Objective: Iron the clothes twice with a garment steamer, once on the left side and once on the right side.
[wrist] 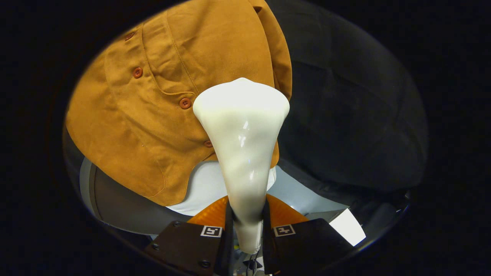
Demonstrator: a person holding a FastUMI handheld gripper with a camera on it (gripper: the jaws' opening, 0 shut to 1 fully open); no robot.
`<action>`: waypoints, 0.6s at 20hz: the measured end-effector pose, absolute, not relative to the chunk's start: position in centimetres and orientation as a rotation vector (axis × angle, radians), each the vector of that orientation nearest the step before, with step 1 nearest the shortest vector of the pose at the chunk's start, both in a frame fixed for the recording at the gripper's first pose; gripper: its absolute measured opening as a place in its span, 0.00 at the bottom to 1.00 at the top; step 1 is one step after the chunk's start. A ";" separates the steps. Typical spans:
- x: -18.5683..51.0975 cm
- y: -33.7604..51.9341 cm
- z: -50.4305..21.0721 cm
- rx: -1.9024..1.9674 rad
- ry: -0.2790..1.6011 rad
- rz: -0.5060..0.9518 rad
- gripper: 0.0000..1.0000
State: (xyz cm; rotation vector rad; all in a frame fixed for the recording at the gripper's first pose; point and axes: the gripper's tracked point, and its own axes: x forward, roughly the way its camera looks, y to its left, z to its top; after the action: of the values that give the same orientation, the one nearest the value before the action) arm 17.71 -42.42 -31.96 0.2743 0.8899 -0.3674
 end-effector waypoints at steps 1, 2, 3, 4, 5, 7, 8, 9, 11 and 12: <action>17.4 -42.3 -31.1 0.268 0.875 -0.371 0.34; 17.2 -42.1 -30.1 0.261 0.855 -0.374 0.33; 17.1 -41.8 -28.9 0.253 0.832 -0.374 0.33; 17.2 -41.5 -27.6 0.244 0.805 -0.373 0.33; 17.3 -40.8 -26.1 0.235 0.776 -0.370 0.34; 17.4 -39.2 -22.6 0.211 0.714 -0.353 0.34; 17.4 -38.4 -20.9 0.195 0.682 -0.342 0.33; 17.5 -37.2 -19.1 0.178 0.648 -0.329 0.33; 18.1 -34.3 -15.8 0.158 0.584 -0.292 0.33; 18.4 -32.8 -14.4 0.151 0.557 -0.269 0.33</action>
State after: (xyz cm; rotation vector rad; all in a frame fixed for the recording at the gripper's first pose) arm 18.39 -32.78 -14.35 0.1510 0.5568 -0.2693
